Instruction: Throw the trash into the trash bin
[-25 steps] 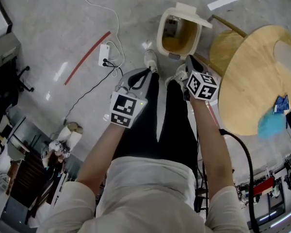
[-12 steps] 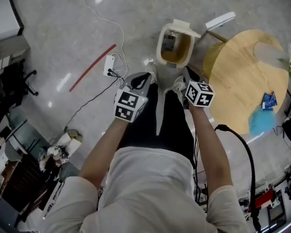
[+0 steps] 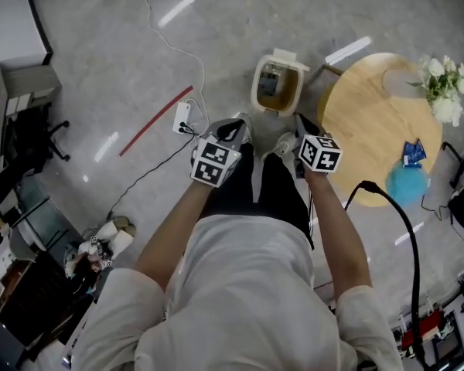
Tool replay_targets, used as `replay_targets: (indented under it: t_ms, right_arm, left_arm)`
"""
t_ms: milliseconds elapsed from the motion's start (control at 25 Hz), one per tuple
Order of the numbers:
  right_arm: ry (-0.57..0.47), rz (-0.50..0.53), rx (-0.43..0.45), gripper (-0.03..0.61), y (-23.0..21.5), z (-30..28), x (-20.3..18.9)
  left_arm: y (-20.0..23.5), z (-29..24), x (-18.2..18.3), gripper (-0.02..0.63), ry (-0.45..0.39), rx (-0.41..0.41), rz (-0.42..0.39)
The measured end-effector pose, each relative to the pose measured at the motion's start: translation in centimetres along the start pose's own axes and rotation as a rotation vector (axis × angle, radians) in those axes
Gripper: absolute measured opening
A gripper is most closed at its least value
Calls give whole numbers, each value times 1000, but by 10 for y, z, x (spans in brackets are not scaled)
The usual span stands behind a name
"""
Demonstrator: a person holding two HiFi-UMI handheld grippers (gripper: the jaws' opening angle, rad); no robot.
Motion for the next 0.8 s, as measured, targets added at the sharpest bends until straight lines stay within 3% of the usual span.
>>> replay_targets:
  t_ms: [800]
  right_arm:
    - [-99, 55, 118, 0, 43, 95, 55]
  left_arm:
    - [-50, 54, 55, 4, -77, -68, -118]
Point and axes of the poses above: the fingertips, and each gripper's own axes: z backward along the fingers, y to its left, x out of its top, the point moved 9 cm from there along z, backward along the fingers, and after that the axes turned 13 degrees about -y, right-handed, at the moved point
